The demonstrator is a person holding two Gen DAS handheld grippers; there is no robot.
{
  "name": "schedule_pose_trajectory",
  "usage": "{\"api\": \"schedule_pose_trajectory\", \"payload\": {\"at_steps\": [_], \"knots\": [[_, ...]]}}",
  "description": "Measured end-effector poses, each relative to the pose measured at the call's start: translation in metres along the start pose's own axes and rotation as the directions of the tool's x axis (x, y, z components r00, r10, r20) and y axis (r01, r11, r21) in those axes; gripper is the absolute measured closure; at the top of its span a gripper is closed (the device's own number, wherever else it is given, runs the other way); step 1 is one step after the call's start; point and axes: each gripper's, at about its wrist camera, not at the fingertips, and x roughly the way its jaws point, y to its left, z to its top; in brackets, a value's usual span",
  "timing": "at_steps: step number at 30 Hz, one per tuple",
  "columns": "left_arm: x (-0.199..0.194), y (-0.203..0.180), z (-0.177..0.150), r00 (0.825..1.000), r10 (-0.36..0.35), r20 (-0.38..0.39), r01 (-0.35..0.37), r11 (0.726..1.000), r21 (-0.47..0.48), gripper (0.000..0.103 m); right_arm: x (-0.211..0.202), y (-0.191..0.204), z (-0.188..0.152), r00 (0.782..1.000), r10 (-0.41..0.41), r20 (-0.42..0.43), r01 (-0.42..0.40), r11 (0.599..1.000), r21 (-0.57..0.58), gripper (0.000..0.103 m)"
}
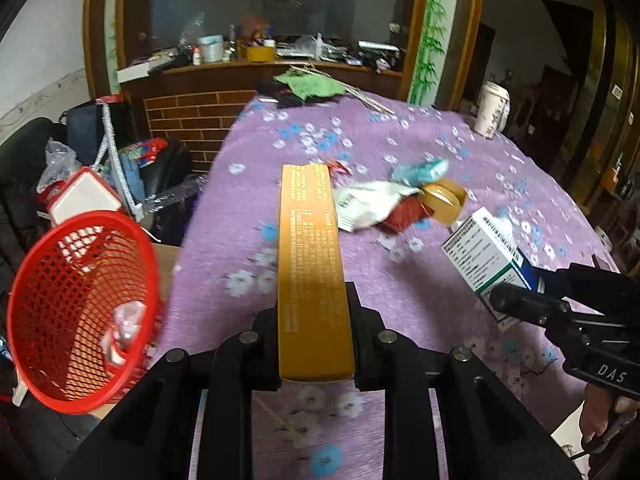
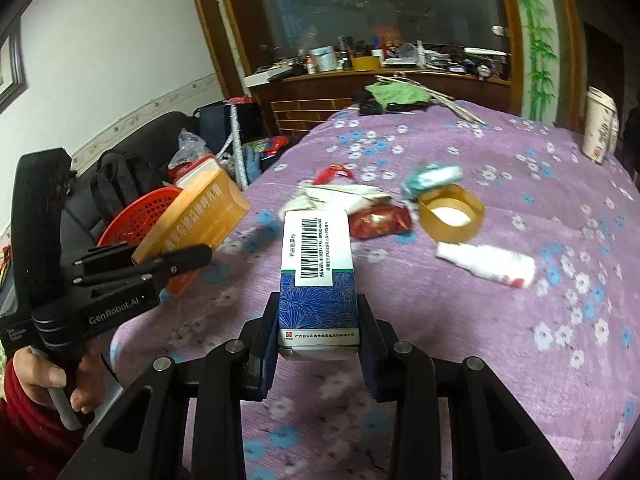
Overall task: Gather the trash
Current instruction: 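Carry both boxes over the red basket and open both tools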
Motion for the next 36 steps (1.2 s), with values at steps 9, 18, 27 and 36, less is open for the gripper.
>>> {"api": "schedule_pose_trajectory", "payload": {"at_steps": [9,18,27,36], "knots": [[-0.019,0.054,0.0,0.997,0.08,0.023,-0.079,0.995,-0.067,0.081,0.025,0.042,0.028,0.996,0.088,-0.029,-0.09,0.993,-0.078,0.066],[-0.033,0.129,-0.011,0.985,0.172,0.017,-0.166,0.969,-0.183,0.081,0.067,0.098,0.056,0.971,0.221,-0.092,-0.231,0.964,-0.131,0.066],[-0.034,0.187,-0.021,0.972,0.236,-0.015,-0.231,0.933,-0.277,0.081,0.114,0.162,0.082,0.944,0.294,-0.151,-0.319,0.931,-0.176,0.066],[-0.048,0.197,-0.019,0.958,0.285,0.021,-0.265,0.914,-0.306,0.044,0.134,0.183,0.093,0.938,0.318,-0.139,-0.339,0.925,-0.172,0.056]]}}
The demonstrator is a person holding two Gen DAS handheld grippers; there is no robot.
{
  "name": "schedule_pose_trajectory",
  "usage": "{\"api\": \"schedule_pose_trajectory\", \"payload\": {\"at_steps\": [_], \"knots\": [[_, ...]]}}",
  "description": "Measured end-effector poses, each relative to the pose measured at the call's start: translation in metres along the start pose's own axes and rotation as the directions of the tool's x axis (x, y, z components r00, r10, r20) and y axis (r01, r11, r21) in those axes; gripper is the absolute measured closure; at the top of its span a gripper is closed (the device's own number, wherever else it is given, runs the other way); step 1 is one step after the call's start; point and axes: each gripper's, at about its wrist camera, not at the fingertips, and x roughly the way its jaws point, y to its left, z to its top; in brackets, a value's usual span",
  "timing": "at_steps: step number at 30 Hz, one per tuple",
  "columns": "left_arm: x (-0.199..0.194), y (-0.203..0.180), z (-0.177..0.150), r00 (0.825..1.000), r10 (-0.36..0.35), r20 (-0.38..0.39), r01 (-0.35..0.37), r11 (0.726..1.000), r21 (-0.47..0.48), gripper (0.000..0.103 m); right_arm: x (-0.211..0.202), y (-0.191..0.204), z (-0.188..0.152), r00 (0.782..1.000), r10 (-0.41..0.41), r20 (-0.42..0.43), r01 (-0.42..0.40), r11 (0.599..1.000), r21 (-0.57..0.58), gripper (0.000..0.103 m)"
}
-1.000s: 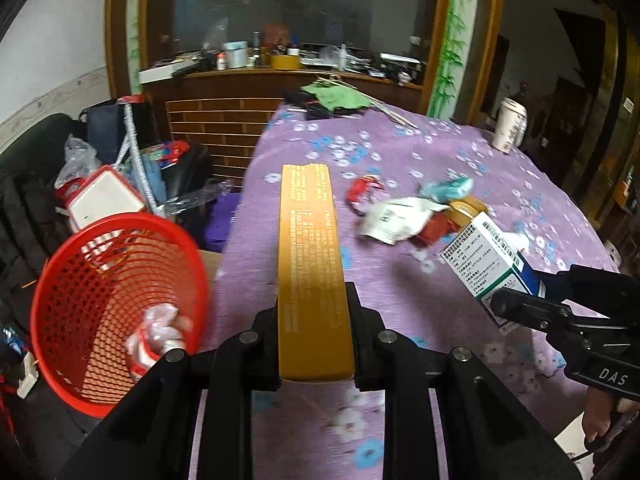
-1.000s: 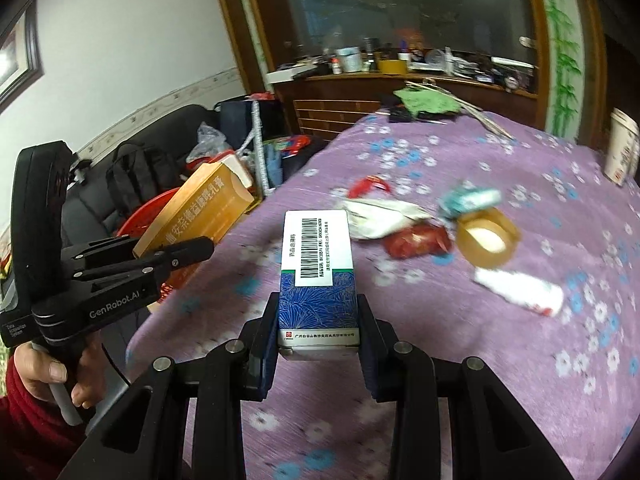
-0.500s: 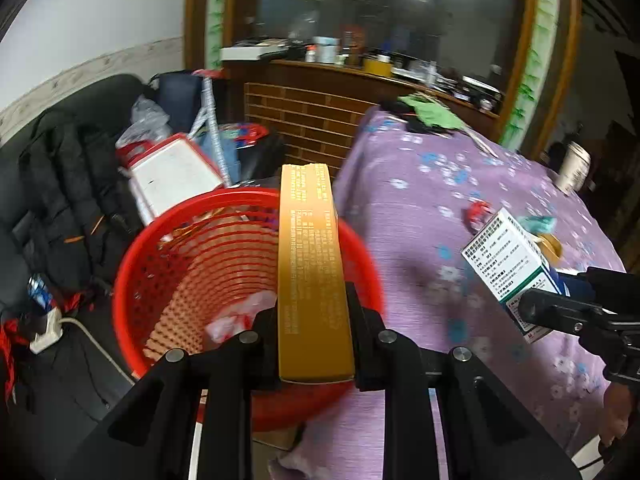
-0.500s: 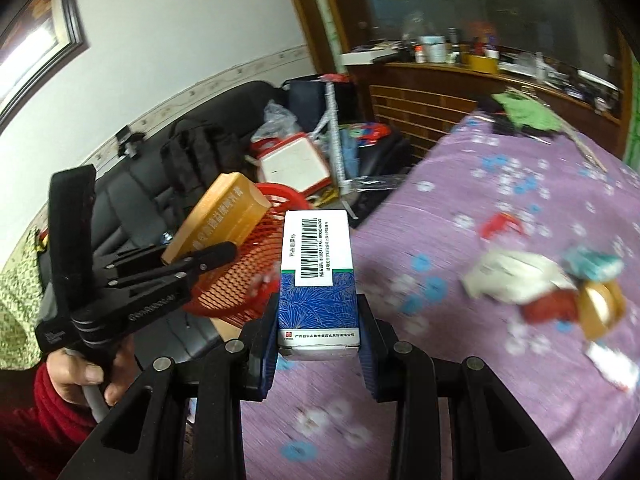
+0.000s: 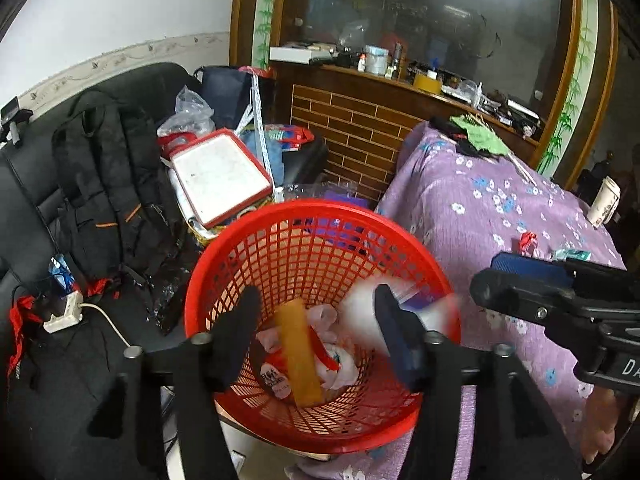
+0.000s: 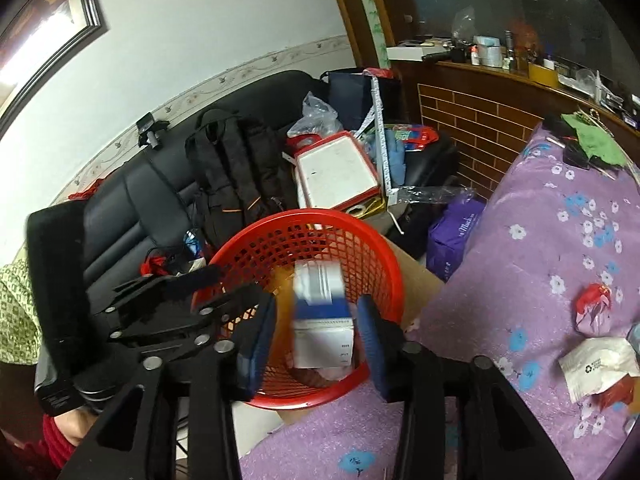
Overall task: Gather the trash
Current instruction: 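Carry both boxes over the red basket and open both tools, then move both open tools back over the trash on the table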
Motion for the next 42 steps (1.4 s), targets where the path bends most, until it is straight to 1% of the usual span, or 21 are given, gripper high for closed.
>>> {"api": "schedule_pose_trajectory", "payload": {"at_steps": [1,4,5,6,10,14,18,21,23,26,28,29,30,32,33,36,38,39,40,41,42], "knots": [[-0.002,-0.002,0.0,1.0,-0.007,0.005,0.007,1.0,0.0,0.044,-0.005,-0.003,-0.003,1.0,0.005,0.005,-0.005,1.0,0.006,0.056],[-0.006,-0.012,0.0,0.999,-0.035,0.002,0.035,0.999,0.014,0.043,-0.026,-0.014,-0.013,0.999,-0.023,0.03,0.023,1.0,0.018,0.054],[-0.006,-0.018,0.0,0.999,-0.042,0.003,0.042,0.999,0.024,0.043,-0.032,-0.019,-0.016,0.999,-0.032,0.036,0.032,0.999,0.021,0.051],[-0.007,-0.026,-0.001,0.999,-0.049,0.002,0.049,0.998,0.039,0.043,-0.04,-0.024,-0.021,0.998,-0.047,0.043,0.046,0.998,0.03,0.049],[-0.009,-0.067,-0.008,0.996,-0.092,-0.011,0.093,0.989,0.118,0.037,-0.074,-0.051,-0.045,0.993,-0.098,0.058,0.094,0.993,0.073,0.048],[-0.009,-0.115,-0.018,0.991,-0.132,-0.037,0.137,0.97,0.2,0.036,-0.111,-0.085,-0.071,0.983,-0.169,0.076,0.159,0.98,0.122,0.048],[-0.009,-0.163,-0.028,0.98,-0.182,-0.077,0.196,0.94,0.278,0.036,-0.151,-0.144,-0.097,0.969,-0.237,0.076,0.214,0.948,0.235,0.048],[-0.011,-0.192,-0.035,0.972,-0.215,-0.1,0.236,0.914,0.329,0.034,-0.175,-0.197,-0.111,0.955,-0.293,0.046,0.266,0.914,0.305,0.043],[-0.01,-0.209,-0.039,0.964,-0.234,-0.122,0.263,0.897,0.355,0.033,-0.19,-0.233,-0.117,0.933,-0.359,0.03,0.329,0.882,0.337,0.042],[-0.004,-0.23,-0.044,0.952,-0.257,-0.164,0.301,0.875,0.378,0.033,-0.197,-0.274,-0.123,0.937,-0.35,-0.008,0.328,0.869,0.37,0.041],[0.002,-0.242,-0.045,0.942,-0.272,-0.197,0.329,0.862,0.385,0.033,-0.193,-0.301,-0.129,0.951,-0.307,-0.046,0.3,0.871,0.39,0.041],[0.004,-0.246,-0.045,0.941,-0.27,-0.204,0.331,0.861,0.387,0.033,-0.191,-0.311,-0.132,0.952,-0.3,-0.057,0.297,0.865,0.404,0.041],[0.006,-0.25,-0.044,0.94,-0.269,-0.208,0.332,0.859,0.39,0.033,-0.19,-0.317,-0.135,0.957,-0.286,-0.056,0.283,0.864,0.416,0.041],[0.01,-0.255,-0.041,0.939,-0.27,-0.214,0.335,0.855,0.395,0.033,-0.185,-0.321,-0.137,0.978,-0.203,-0.054,0.207,0.883,0.42,0.041],[0.012,-0.256,-0.038,0.939,-0.269,-0.215,0.335,0.857,0.392,0.033,-0.183,-0.319,-0.138,0.98,-0.189,-0.057,0.195,0.89,0.413,0.041],[0.019,-0.256,-0.03,0.934,-0.278,-0.223,0.346,0.861,0.374,0.033,-0.176,-0.298,-0.141,0.989,-0.12,-0.081,0.141,0.931,0.337,0.04],[0.026,-0.255,-0.023,0.937,-0.269,-0.221,0.335,0.869,0.364,0.033,-0.169,-0.279,-0.142,0.986,-0.112,-0.121,0.142,0.952,0.271,0.04],[0.029,-0.256,-0.018,0.94,-0.262,-0.22,0.328,0.873,0.36,0.033,-0.164,-0.271,-0.144,0.984,-0.106,-0.139,0.138,0.96,0.244,0.042],[0.033,-0.258,-0.015,0.941,-0.257,-0.219,0.322,0.876,0.359,0.033,-0.158,-0.263,-0.145,0.978,-0.122,-0.169,0.158,0.964,0.213,0.053],[0.036,-0.259,-0.011,0.944,-0.253,-0.215,0.317,0.878,0.358,0.033,-0.151,-0.256,-0.146,0.967,-0.159,-0.199,0.196,0.963,0.183,0.06],[0.04,-0.261,-0.006,0.947,-0.241,-0.211,0.305,0.883,0.358,0.033,-0.148,-0.252,-0.146,0.958,-0.19,-0.213,0.225,0.962,0.153,0.065]]}}
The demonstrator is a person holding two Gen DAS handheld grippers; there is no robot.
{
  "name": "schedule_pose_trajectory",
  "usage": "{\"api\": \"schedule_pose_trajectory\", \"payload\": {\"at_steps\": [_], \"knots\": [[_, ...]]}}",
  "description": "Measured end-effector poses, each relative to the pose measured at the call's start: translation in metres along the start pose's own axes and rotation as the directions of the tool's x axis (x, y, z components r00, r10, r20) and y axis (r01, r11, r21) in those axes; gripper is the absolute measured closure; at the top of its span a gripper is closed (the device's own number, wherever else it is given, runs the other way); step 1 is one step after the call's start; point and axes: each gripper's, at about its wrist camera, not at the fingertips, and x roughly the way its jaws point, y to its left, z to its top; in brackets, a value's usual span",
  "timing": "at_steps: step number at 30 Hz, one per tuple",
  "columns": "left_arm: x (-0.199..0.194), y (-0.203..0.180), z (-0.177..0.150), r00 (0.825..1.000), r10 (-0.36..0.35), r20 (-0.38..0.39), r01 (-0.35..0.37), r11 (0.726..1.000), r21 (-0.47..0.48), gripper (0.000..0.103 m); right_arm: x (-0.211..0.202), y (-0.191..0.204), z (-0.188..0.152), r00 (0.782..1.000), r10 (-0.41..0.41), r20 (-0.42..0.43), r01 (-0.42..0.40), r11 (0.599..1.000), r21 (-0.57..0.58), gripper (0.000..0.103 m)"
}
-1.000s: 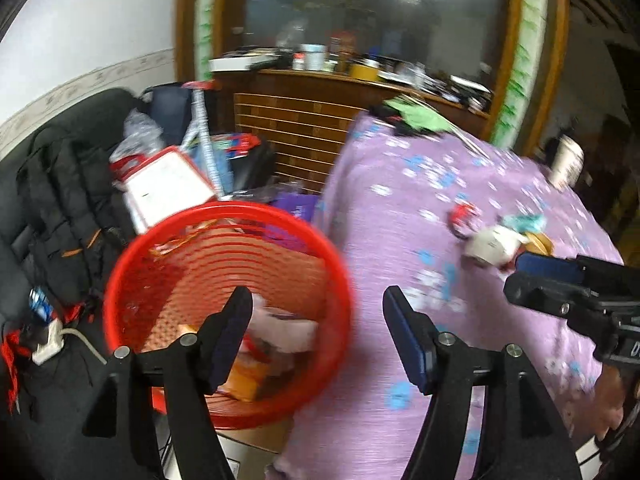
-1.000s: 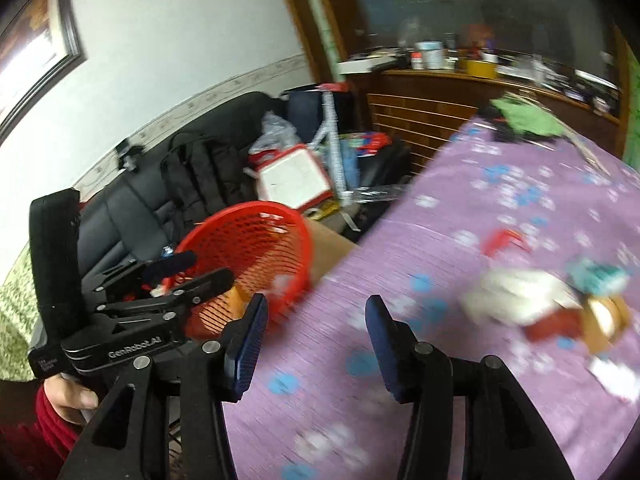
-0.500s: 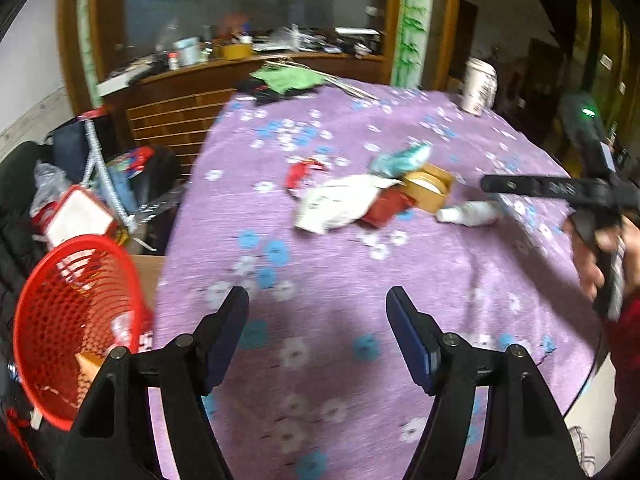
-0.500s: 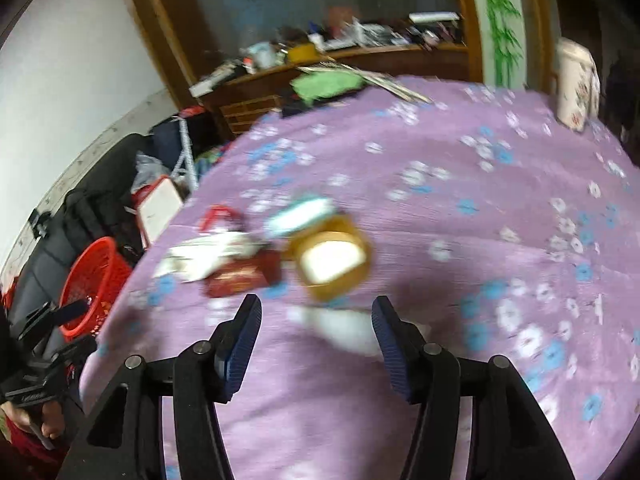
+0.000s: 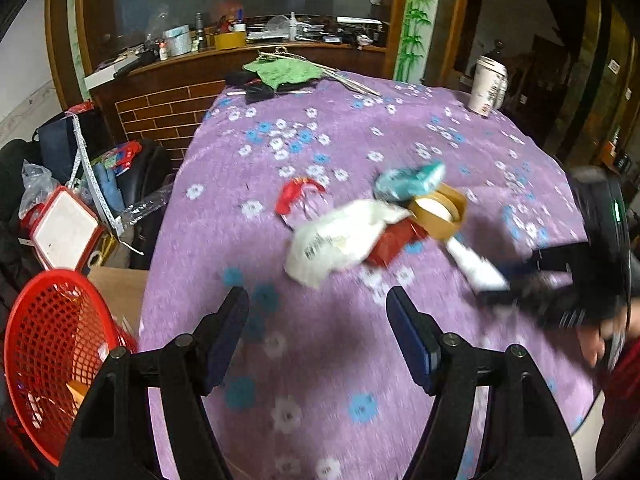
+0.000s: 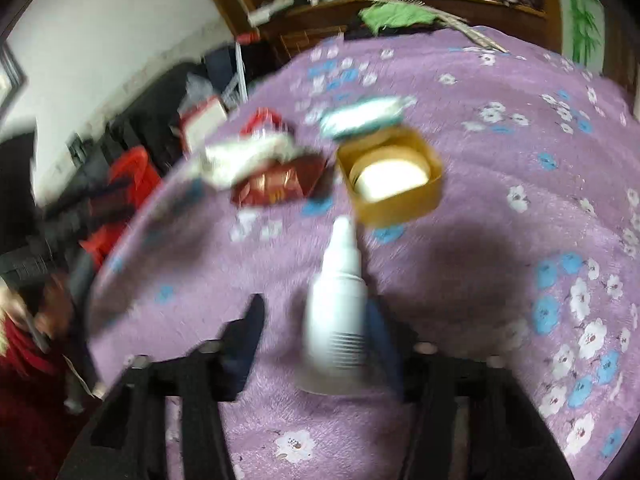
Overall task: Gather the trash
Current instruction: 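Move both open tools back over the trash on the table, then grasp the white spray bottle with the right tool while the left tool grasps the white paper packet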
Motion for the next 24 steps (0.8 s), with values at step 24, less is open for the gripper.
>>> {"api": "schedule_pose_trajectory", "payload": {"at_steps": [24], "knots": [[0.081,-0.009,0.02,0.99,-0.1,-0.101,0.097,0.995,-0.033,0.059,-0.035,0.023,-0.024,0.99,-0.025,0.14,0.018,0.998,0.054,0.07]]}}
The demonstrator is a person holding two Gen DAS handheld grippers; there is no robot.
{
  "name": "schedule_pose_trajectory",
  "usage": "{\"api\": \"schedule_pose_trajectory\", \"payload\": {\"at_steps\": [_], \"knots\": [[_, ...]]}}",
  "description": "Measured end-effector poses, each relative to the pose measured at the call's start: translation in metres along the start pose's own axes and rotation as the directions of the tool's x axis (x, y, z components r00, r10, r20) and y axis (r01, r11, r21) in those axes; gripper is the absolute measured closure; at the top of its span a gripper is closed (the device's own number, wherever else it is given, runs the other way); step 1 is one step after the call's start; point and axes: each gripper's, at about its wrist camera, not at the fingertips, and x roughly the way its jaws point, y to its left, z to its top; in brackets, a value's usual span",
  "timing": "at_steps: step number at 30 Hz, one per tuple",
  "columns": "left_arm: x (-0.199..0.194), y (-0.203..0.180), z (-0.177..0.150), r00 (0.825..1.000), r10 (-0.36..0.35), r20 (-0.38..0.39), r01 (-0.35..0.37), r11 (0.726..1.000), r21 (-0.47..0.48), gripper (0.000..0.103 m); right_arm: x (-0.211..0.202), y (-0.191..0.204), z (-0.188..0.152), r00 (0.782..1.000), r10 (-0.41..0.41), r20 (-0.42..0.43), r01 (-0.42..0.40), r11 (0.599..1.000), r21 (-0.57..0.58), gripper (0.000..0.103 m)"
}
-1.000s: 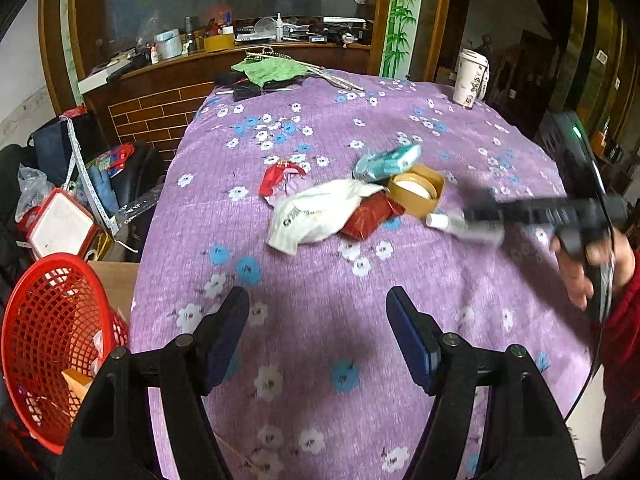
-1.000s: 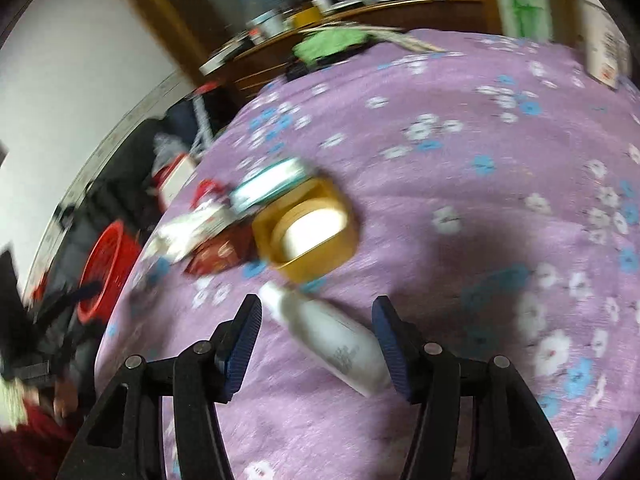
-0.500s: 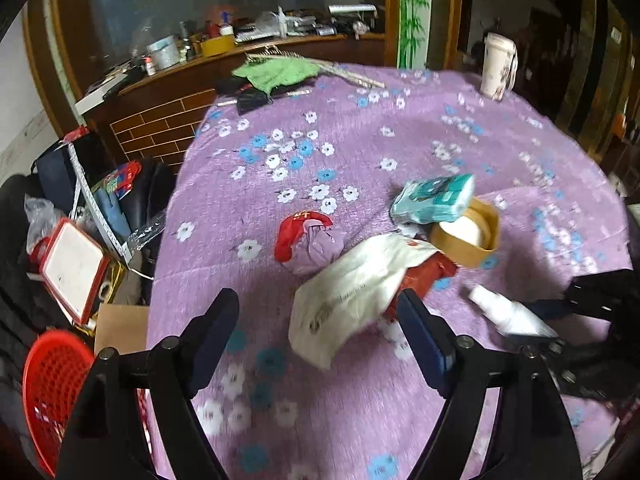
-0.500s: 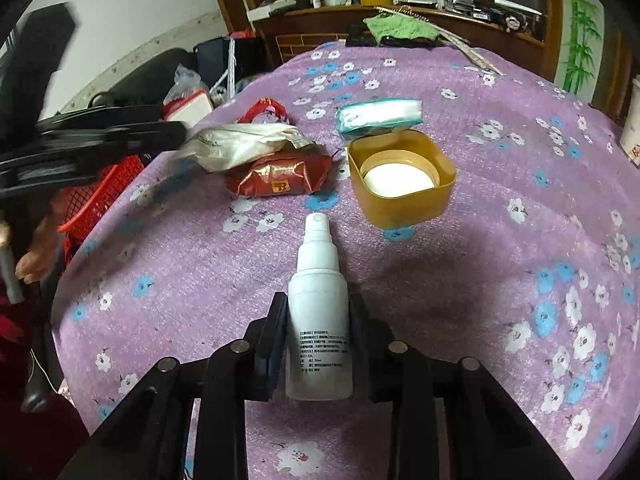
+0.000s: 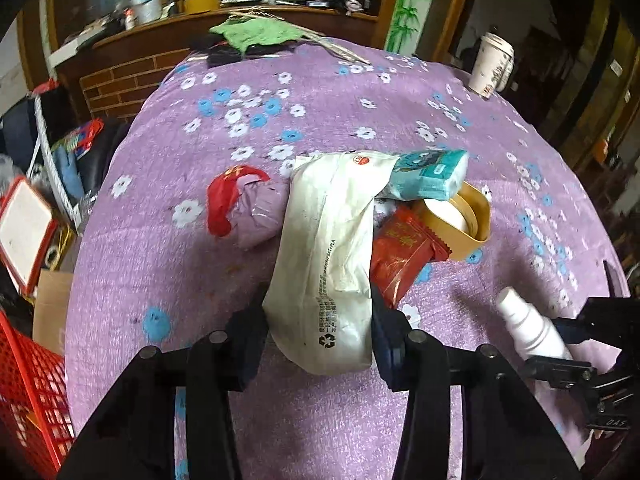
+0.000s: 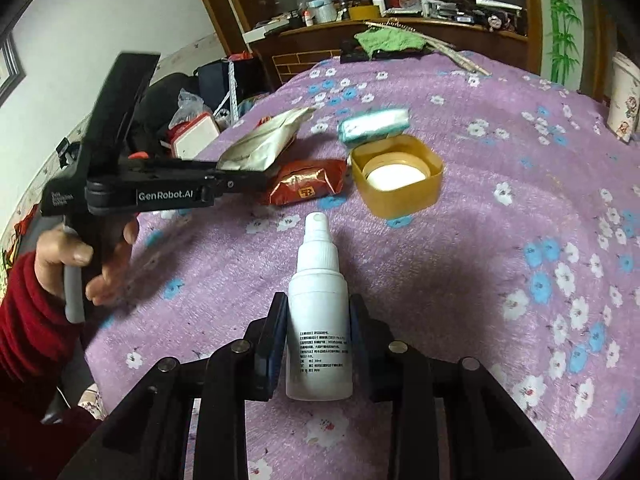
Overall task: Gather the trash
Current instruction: 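Grasp the white spray bottle with the right tool while the left tool grasps the white paper packet, then hold the white packet in the left tool and spray bottle in the right tool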
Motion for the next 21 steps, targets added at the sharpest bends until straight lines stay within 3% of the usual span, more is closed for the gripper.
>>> {"api": "schedule_pose_trajectory", "payload": {"at_steps": [3,13,21], "knots": [[-0.01,0.001,-0.006,1.0,-0.012,0.012,0.012,1.0,-0.025,0.059,-0.014,0.004,-0.002,1.0,-0.005,0.019,0.005,1.0,0.01,0.07],[-0.075,-0.03,-0.056,0.99,-0.019,0.143,0.012,0.999,0.051,0.059,-0.061,0.028,-0.022,0.989,0.001,0.151,-0.014,0.996,0.082,0.07],[-0.111,-0.047,-0.084,0.977,-0.06,0.205,0.047,0.997,0.066,0.059,-0.069,0.068,-0.043,0.972,-0.05,0.228,0.032,0.996,0.079,0.07]]}}
